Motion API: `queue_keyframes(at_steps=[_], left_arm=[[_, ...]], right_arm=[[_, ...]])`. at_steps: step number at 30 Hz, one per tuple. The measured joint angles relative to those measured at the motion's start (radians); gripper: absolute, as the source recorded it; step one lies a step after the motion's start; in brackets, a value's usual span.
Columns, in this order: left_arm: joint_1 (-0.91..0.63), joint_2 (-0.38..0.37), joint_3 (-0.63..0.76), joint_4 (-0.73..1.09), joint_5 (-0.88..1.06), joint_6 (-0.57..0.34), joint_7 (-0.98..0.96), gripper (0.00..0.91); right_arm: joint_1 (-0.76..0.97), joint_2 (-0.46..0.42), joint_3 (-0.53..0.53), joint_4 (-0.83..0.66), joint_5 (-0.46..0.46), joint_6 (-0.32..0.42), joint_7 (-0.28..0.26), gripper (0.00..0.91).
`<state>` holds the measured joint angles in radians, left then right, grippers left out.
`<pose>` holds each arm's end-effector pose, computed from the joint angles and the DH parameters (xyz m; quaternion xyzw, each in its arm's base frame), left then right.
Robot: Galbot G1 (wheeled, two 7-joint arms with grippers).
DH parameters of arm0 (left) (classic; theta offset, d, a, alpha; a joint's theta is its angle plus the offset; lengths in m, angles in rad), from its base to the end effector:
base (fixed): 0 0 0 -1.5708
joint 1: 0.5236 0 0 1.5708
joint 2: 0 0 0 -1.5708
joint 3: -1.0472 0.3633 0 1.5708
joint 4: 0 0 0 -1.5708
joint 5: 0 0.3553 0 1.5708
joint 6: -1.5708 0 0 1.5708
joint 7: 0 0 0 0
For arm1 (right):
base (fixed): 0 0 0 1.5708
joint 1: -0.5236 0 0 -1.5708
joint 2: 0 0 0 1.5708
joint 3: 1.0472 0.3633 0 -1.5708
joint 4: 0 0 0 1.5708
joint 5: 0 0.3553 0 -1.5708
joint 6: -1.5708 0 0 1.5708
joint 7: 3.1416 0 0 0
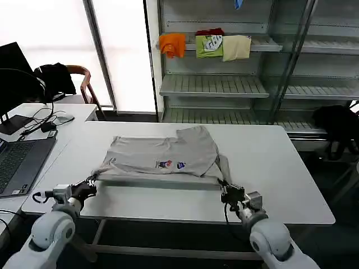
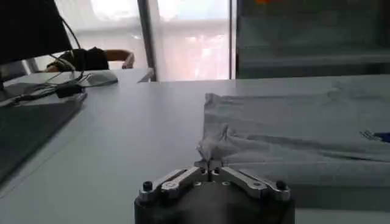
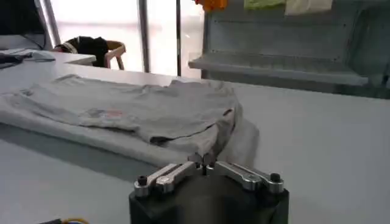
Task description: Fold and organize the clothes.
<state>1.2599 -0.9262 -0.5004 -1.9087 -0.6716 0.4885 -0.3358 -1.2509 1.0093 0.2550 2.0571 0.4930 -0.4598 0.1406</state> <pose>0.2851 0.1413 -0.2671 0.0506 -0.9742 -0.0370 0.2170 0.2538 -0.0345 -0.2682 0.1627 -0.9696 0.0430 0.1777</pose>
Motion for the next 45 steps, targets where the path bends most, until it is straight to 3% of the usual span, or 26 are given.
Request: queue_keyframes(at_steps=[8, 9, 10, 11, 26, 33, 39, 45], left_arm=[[0.147, -0.025, -0.016, -0.114, 0.023, -0.024, -0.114, 0.030], [0.158, -0.027, -0.017, -0.125, 0.025, -0.024, -0.125, 0.081], [0.171, -0.028, -0.018, -0.135, 0.029, -0.024, -0.136, 0.846], [0.184, -0.030, -0.017, -0.145, 0.032, -0.024, -0.146, 0.907], [0.286, -0.053, -0.001, -0.275, 0.118, 0.001, -0.310, 0.907], [0.267, -0.061, -0.037, -0.314, 0.146, -0.031, -0.340, 0.907], [0.199, -0.091, -0.086, -0.296, 0.176, -0.086, -0.236, 0.907], [0.135, -0.103, -0.146, -0.213, 0.202, -0.177, -0.051, 0.907]], right_arm=[[-0.134, -0.016, 0.026, 0.059, -0.017, 0.019, -0.004, 0.000], [-0.145, -0.016, 0.028, 0.063, -0.019, 0.020, -0.002, 0.312], [-0.153, -0.018, 0.029, 0.065, -0.021, 0.020, -0.001, 0.907], [-0.161, -0.019, 0.031, 0.069, -0.023, 0.020, 0.000, 0.907], [-0.256, -0.074, 0.092, 0.158, -0.024, 0.024, 0.004, 0.907], [-0.245, -0.088, 0.163, 0.204, -0.018, 0.057, 0.005, 0.907], [-0.145, -0.077, 0.175, 0.199, 0.002, 0.071, 0.004, 0.907], [0.036, -0.035, 0.120, 0.121, 0.038, 0.067, 0.002, 0.907]])
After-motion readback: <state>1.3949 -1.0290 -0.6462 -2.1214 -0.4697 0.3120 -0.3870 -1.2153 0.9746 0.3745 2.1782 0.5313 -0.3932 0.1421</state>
